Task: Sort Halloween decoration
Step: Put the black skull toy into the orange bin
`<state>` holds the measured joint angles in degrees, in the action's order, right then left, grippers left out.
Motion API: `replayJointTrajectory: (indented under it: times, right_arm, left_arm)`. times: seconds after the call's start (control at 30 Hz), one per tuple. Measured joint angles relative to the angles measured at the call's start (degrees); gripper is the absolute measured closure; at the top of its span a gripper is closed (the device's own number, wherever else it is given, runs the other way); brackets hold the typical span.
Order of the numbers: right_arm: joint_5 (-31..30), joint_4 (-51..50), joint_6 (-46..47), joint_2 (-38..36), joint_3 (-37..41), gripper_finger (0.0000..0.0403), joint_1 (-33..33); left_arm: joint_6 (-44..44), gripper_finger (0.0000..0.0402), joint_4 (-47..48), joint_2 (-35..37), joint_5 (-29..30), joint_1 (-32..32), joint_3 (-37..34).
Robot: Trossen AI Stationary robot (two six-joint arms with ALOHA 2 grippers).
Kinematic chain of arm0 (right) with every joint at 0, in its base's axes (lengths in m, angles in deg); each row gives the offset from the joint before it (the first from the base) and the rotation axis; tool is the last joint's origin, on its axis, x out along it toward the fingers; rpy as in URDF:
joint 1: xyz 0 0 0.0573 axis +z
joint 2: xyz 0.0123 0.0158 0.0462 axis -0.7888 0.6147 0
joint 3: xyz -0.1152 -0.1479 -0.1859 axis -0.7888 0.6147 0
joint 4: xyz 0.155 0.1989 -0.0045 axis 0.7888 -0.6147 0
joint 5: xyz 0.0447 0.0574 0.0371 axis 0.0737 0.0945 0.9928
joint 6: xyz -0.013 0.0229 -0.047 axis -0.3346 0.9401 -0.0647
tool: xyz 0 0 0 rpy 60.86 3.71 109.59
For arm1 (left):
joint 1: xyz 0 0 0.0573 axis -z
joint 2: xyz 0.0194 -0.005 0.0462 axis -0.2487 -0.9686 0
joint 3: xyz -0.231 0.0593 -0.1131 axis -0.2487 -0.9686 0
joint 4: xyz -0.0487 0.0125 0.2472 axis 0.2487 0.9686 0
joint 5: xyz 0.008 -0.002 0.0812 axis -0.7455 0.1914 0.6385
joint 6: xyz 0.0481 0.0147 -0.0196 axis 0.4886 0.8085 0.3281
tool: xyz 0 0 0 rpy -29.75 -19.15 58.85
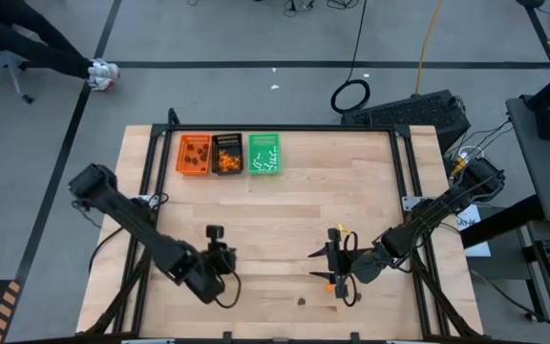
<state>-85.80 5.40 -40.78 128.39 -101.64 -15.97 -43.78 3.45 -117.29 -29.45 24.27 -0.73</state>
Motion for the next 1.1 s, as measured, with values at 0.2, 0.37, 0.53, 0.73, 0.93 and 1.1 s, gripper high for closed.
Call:
replayJointTrajectory:
  times: [0.2, 0.37, 0.53, 0.73, 0.93, 1.1]
  right_arm:
    - [0.02, -0.02, -0.21, 0.00, 0.00, 0.0209, 0.02]
    - [0.20, -0.04, -0.21, 0.00, 0.00, 0.0209, 0.02]
    - [0.24, -0.03, -0.21, 0.00, 0.00, 0.0209, 0.02]
    - [0.24, -0.04, -0.46, 0.00, 0.00, 0.0209, 0.02]
    - [0.17, -0.04, -1.08, 0.00, 0.00, 0.0209, 0.00]
    - [0.15, -0.02, -1.11, 0.00, 0.00, 0.0209, 0.00]
  left_arm:
    - [4.07, 0.0314, 4.55, 10.92, 3.31, -2.32, 0.03]
    - [7.77, 0.0314, 8.40, 19.63, 4.78, -6.20, 0.07]
    - [7.96, 0.0314, 14.09, 26.88, 6.38, -12.33, 0.07]
    - [7.24, 0.0314, 16.84, 31.02, 7.49, -21.99, 0.07]
    - [13.12, 0.0314, 17.36, 31.23, 7.04, -32.83, 0.04]
    - [15.05, 0.0314, 17.57, 31.23, 2.39, -42.54, 0.04]
